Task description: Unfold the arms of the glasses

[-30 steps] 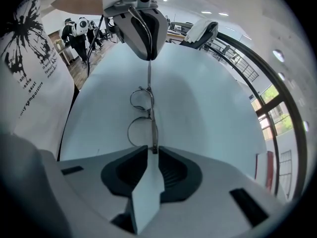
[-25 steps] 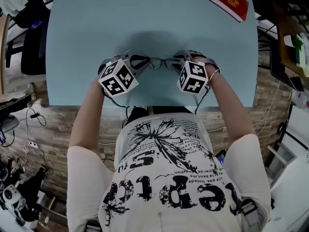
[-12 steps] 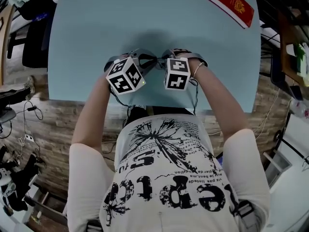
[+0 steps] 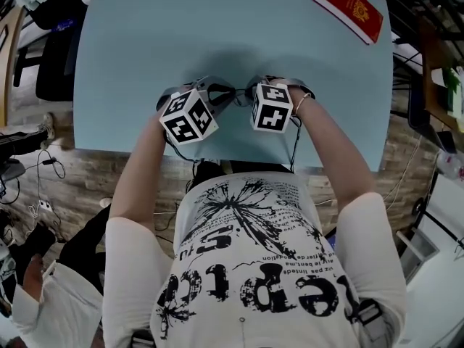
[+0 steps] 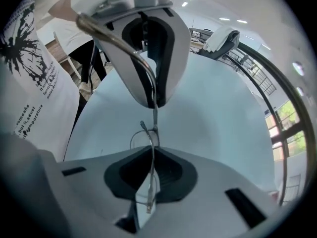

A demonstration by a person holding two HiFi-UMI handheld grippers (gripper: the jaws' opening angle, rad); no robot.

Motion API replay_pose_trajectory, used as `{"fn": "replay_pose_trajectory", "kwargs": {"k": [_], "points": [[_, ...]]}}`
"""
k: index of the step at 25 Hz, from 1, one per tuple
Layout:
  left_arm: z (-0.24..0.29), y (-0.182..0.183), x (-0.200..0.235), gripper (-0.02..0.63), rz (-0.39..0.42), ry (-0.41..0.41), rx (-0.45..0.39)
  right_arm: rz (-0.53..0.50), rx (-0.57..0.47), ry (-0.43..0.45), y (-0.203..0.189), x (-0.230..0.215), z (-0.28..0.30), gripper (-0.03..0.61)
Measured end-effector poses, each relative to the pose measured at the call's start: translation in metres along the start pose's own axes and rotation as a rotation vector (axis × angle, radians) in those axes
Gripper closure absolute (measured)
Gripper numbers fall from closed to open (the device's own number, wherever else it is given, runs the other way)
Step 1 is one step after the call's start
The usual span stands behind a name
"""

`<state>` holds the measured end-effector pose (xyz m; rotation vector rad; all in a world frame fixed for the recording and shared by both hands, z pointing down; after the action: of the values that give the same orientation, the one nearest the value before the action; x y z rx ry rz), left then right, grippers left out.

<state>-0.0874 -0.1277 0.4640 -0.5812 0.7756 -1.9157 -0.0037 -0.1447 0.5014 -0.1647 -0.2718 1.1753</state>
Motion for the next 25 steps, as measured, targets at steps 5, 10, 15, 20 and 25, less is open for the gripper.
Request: {"fn": "replay_pose_trajectory", "kwargs": {"k": [5, 10, 15, 20, 25], "points": [[0.003, 0.001, 0.000, 0.583, -0.001, 0.003, 0.009, 0.048, -0.062, 0.007, -0.010, -0.001, -0.021, 0.549], [0.005, 0.001, -0.002, 0.584, 0.010, 0.003, 0.023, 0.112, -0.116, 0.021, -0.019, 0.002, -0.045, 0.549], [0.004, 0.004, -0.001, 0.583, 0.004, 0.009, 0.018, 0.126, -0.130, -0.053, -0.031, 0.007, -0.066, 0.551], [-0.002, 0.003, 0.003, 0.584, -0.005, 0.020, 0.020, 0.158, -0.207, -0.133, -0.046, 0.014, -0.085, 0.551], [-0.004, 0.002, 0.007, 0.584, -0.008, 0.023, 0.019, 0.185, -0.227, -0.188, -0.060, 0.021, -0.094, 0.551]]}}
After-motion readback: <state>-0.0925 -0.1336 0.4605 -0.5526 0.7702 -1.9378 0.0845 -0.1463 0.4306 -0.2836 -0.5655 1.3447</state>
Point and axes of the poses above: the fingertips, and each gripper's own axes: z forward along the fingers, x to its left, y out of its top, the point moved 7 cm from there along -z, backward along the fingers, and after that the axes turned 11 degrees about -z, right-handed, at the moved point
